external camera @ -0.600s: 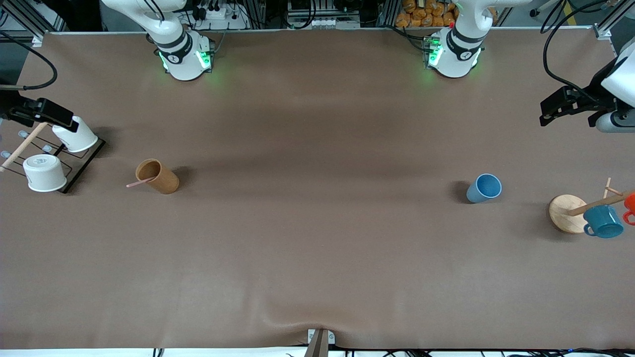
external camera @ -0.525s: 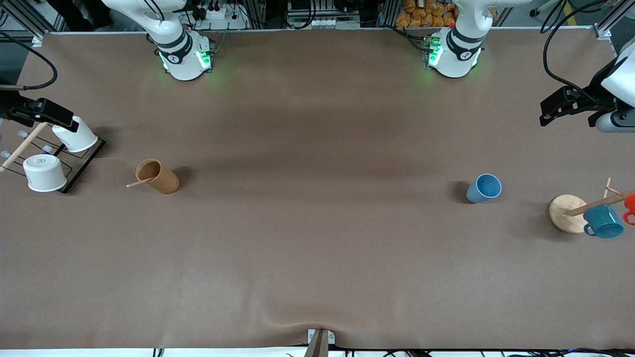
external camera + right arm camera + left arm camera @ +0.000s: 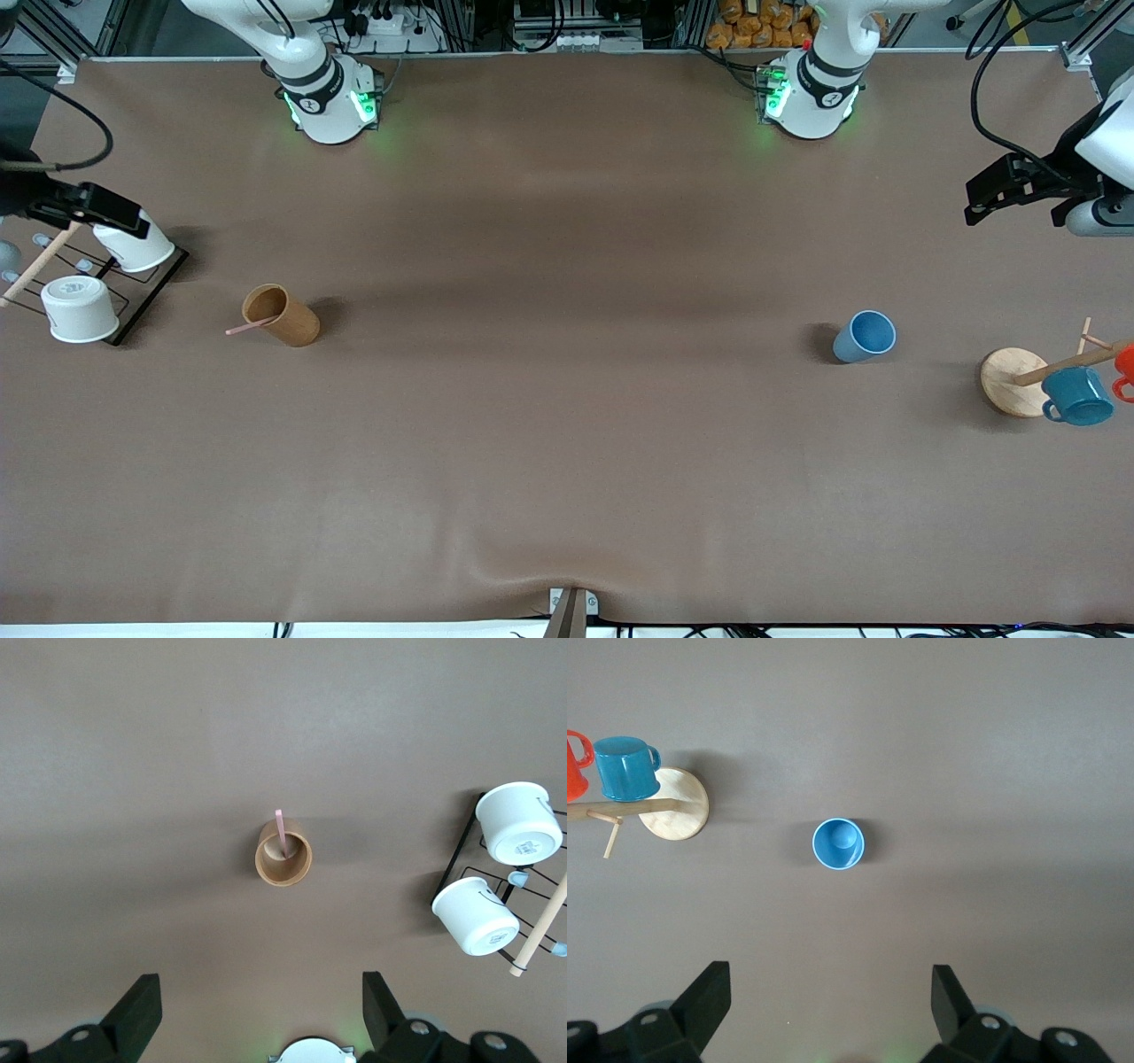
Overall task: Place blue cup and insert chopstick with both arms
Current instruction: 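Reach the left gripper to the blue cup while the right gripper reaches the chopstick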
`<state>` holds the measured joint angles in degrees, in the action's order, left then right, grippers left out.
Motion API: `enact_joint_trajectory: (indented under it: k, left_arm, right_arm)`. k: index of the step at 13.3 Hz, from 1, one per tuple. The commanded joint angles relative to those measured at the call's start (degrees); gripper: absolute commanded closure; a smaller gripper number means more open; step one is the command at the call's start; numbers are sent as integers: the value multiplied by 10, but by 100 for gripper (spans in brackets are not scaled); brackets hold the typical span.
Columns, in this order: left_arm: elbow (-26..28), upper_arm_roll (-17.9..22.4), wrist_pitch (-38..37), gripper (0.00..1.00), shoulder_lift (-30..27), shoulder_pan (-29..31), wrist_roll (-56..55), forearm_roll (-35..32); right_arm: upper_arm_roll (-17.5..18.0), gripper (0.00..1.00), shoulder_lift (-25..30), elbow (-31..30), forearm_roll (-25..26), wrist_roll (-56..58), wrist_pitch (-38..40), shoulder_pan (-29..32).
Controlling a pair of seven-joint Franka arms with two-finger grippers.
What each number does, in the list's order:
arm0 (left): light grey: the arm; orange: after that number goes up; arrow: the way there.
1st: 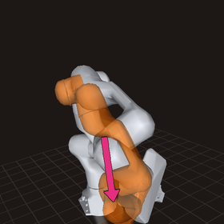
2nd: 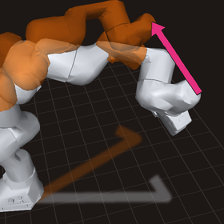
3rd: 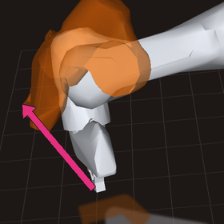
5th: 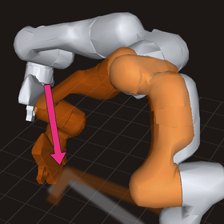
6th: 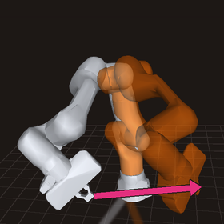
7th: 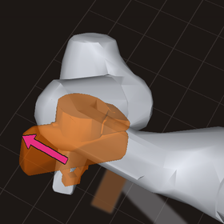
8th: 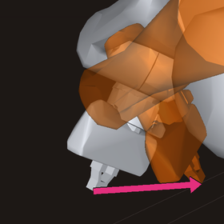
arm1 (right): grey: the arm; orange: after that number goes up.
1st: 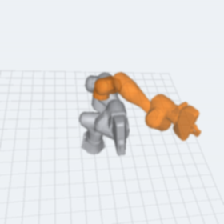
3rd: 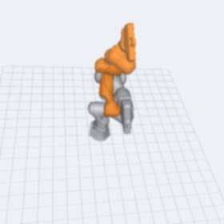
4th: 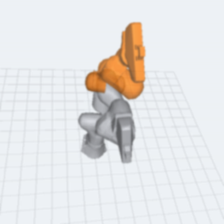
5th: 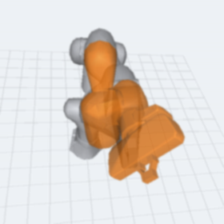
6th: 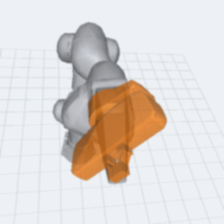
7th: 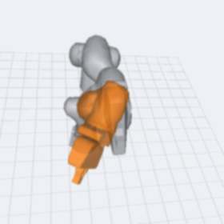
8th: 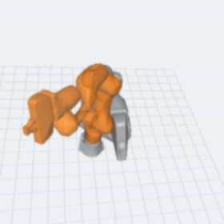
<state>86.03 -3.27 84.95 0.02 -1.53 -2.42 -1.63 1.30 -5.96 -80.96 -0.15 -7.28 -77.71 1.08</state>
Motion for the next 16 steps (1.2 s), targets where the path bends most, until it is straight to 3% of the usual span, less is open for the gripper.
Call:
enact_joint_trajectory:
  k: [1,7,11,14,16]
  left_arm:
    - [6,4,-7,0,3,1,8,10]
    - [95,3,81,0,0,31,23,10]
    - [160,3,153,0,0,31,24,8]
    - [210,3,217,0,1,31,24,3]
    - [240,3,253,0,2,36,24,2]
  right_arm:
    - [5,0,-32,5,3,5,10,-5]
    - [3,0,-116,11,1,25,-6,15]
    - [2,0,-181,19,-35,-23,-15,34]
    - [1,38,-224,58,-37,-31,1,34]
    - [2,40,-260,90,-37,-39,4,36]
